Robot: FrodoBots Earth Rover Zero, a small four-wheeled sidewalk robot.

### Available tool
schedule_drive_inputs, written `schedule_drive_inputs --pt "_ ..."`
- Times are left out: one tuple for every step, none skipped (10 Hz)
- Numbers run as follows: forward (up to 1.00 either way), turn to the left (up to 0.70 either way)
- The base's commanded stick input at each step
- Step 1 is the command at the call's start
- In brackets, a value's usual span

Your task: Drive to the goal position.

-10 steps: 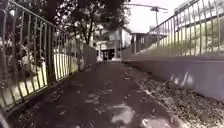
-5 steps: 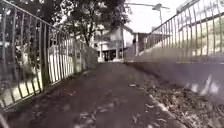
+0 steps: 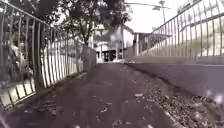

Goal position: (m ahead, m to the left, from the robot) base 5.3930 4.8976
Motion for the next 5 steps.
schedule_drive_inputs --pt "1.00 0.00" --pt "1.00 0.00" --pt "1.00 0.00" --pt "1.00 0.00" --pt "1.00 0.00"
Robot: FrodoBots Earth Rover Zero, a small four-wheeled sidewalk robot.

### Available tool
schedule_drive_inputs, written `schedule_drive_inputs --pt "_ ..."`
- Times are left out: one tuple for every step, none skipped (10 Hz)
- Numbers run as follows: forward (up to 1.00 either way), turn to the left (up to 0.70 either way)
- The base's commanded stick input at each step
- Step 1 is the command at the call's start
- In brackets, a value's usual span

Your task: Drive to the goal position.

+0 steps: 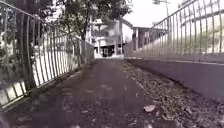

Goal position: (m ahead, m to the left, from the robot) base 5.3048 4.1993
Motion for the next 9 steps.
schedule_drive_inputs --pt "1.00 0.00" --pt "1.00 0.00" --pt "1.00 0.00" --pt "1.00 0.00" --pt "1.00 0.00" --pt "1.00 0.00" --pt "1.00 0.00" --pt "1.00 0.00" --pt "1.00 0.00"
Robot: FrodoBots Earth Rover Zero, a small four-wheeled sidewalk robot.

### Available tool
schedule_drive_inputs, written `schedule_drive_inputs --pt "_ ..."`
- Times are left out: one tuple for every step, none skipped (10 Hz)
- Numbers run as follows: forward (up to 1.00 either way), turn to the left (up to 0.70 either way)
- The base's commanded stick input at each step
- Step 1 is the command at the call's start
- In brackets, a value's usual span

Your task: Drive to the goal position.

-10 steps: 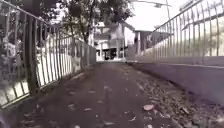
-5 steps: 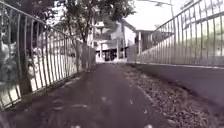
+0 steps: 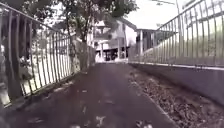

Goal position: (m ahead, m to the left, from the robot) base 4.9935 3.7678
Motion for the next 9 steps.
schedule_drive_inputs --pt "1.00 0.00" --pt "1.00 0.00" --pt "1.00 0.00" --pt "1.00 0.00" --pt "1.00 0.00" --pt "1.00 0.00" --pt "1.00 0.00" --pt "1.00 0.00" --pt "1.00 0.00"
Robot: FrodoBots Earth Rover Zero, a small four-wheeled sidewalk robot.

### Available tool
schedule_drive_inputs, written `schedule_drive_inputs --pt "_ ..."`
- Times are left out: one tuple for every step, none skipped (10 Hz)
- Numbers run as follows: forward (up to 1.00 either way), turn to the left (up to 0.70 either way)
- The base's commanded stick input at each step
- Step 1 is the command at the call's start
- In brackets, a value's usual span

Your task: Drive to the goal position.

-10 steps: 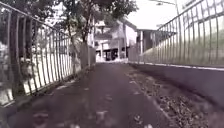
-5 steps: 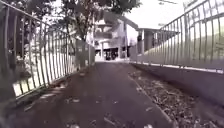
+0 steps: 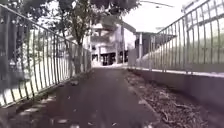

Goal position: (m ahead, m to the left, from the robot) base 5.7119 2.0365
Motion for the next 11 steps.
schedule_drive_inputs --pt "1.00 0.00" --pt "1.00 0.00" --pt "1.00 0.00" --pt "1.00 0.00" --pt "1.00 0.00" --pt "1.00 0.00" --pt "1.00 0.00" --pt "1.00 0.00" --pt "1.00 0.00" --pt "1.00 0.00" --pt "1.00 0.00"
